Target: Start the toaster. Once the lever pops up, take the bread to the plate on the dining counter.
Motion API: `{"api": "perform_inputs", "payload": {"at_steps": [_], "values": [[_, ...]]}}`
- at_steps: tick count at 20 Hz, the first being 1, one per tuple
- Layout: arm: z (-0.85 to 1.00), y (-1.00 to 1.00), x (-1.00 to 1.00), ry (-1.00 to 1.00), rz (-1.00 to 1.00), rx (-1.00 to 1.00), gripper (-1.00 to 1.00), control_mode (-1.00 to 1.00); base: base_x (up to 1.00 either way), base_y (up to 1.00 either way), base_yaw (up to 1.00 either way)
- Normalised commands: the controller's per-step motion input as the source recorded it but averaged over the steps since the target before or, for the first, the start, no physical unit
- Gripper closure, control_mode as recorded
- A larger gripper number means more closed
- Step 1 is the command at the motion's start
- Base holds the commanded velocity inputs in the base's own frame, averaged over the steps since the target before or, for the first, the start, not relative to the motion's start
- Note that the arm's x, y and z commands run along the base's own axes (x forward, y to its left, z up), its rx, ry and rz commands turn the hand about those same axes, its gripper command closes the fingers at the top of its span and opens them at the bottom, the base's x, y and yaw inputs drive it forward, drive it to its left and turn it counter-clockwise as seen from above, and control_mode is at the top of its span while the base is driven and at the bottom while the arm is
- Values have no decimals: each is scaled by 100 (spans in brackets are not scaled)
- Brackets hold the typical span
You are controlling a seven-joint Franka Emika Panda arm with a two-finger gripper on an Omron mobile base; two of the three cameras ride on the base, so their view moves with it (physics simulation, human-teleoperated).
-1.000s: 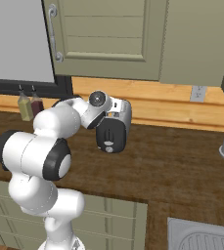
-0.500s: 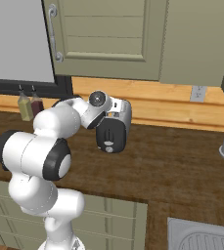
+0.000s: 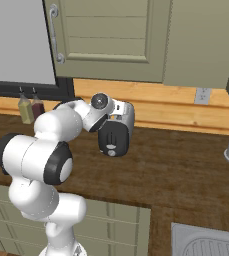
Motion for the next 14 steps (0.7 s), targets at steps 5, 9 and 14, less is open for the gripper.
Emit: {"api": "perform_inputs", "payload": {"at_steps": [5,9,14], "values": [[0,0,0,0,0,0,-100,-100,0,0,0],[0,0,0,0,0,0,-100,-100,0,0,0],[0,0,0,0,0,0,-100,-100,0,0,0]]}}
